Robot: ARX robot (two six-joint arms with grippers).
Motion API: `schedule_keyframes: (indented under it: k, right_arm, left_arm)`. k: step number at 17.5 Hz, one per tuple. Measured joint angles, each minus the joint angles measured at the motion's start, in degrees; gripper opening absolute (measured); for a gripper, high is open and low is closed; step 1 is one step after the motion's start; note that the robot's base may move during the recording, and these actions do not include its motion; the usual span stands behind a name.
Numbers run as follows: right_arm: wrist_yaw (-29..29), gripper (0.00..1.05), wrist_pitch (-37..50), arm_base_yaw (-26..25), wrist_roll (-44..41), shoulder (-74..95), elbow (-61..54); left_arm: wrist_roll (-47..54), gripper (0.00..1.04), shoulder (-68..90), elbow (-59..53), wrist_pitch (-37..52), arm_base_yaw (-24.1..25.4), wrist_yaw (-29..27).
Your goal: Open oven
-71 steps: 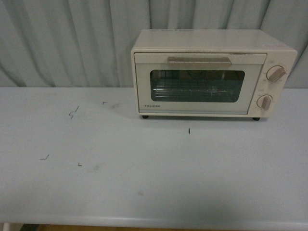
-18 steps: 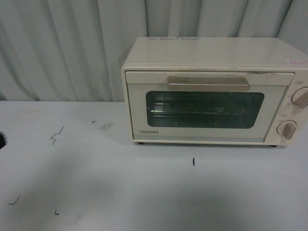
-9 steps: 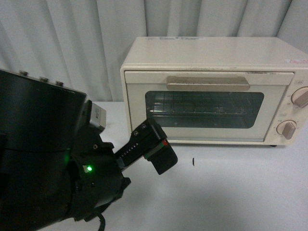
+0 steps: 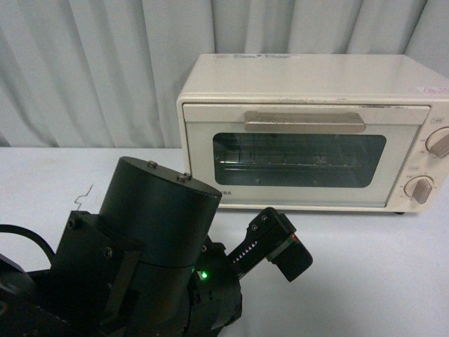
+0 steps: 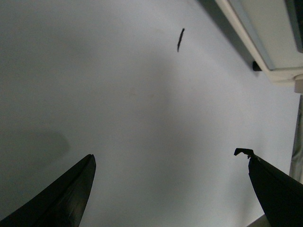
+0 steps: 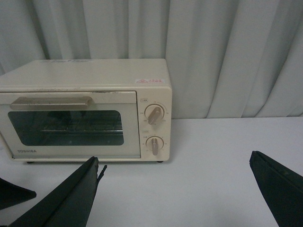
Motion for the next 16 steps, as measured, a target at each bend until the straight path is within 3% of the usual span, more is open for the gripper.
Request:
schedule_keyframes:
  k: [16]
  right_arm:
    - [0.00,0.98,0.00,0.00,0.00,0.00,0.00]
  left_arm:
    - [0.07,0.98,2.89,0.79,1.99,0.81,-1.60]
